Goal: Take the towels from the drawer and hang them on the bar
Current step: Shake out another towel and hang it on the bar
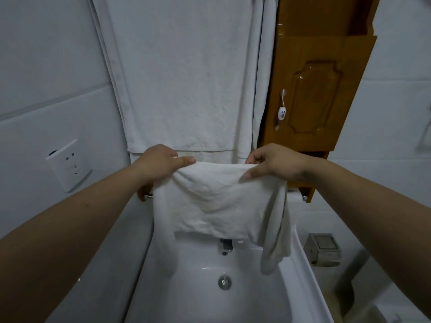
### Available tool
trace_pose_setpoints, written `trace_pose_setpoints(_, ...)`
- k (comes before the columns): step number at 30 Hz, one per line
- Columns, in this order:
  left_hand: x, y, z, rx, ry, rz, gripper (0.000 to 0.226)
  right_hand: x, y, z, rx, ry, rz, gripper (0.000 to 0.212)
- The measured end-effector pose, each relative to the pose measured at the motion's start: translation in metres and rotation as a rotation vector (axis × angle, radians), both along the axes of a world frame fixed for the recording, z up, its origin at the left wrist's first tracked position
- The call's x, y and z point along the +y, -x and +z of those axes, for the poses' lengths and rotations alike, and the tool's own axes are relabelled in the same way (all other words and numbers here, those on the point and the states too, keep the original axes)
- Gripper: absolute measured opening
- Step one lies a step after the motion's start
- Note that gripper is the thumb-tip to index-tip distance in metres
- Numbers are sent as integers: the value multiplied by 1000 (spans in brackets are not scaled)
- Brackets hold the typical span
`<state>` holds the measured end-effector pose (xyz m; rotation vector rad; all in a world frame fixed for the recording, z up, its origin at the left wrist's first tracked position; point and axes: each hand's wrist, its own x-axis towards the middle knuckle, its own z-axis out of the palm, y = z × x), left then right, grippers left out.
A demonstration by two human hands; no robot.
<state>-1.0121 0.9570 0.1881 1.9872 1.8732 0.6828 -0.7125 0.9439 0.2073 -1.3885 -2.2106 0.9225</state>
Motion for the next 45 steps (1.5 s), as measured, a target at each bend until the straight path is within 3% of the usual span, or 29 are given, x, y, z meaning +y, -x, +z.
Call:
trace_pose_setpoints(3,5,0,-2,281,-123,42,63,0,4,-7,117,104,9,16)
trace_pose_setpoints(5,7,-2,-4,348,-234,92,57,3,4,-13,174,160,0,16)
trace_pose_setpoints(12,3,-36,-15,234,-281,43,40,16,15,-35,260,73,-175,19)
trace_pose_setpoints(18,-1,-85,-19,235,-201,-213,64,17,36,-34,248,-72,-138,10)
trace_pose_setpoints(21,2,-99,-19,73,-144,-256,45,18,36,-32,246,-105,-145,10)
trace_pose_setpoints(24,7,-103,-15,68,-112,-177,33,18,29,-32,215,-145,-183,7)
trace_pose_setpoints(26,9,-100,-12,48,-101,-117,40,18,24,-31,224,-165,-224,7)
trace_pose_setpoints(28,10,-99,-11,40,-111,-118,46,17,21,-31,252,-142,-241,11)
trace_pose_setpoints(31,13,-102,-13,62,-176,-112,34,14,18,-31,247,-108,-244,11)
trace_pose_setpoints(34,23,-86,-10,126,-266,-7,29,13,10,-35,273,-46,-257,14)
trace_pose_setpoints(38,39,-50,-6,124,-236,135,26,11,-2,-39,360,51,-297,25)
trace_pose_setpoints(43,48,-12,-3,173,-234,281,35,9,-9,-39,355,171,-244,24)
trace_pose_setpoints(45,49,4,-2,154,-199,343,40,11,-14,-42,320,175,-219,15)
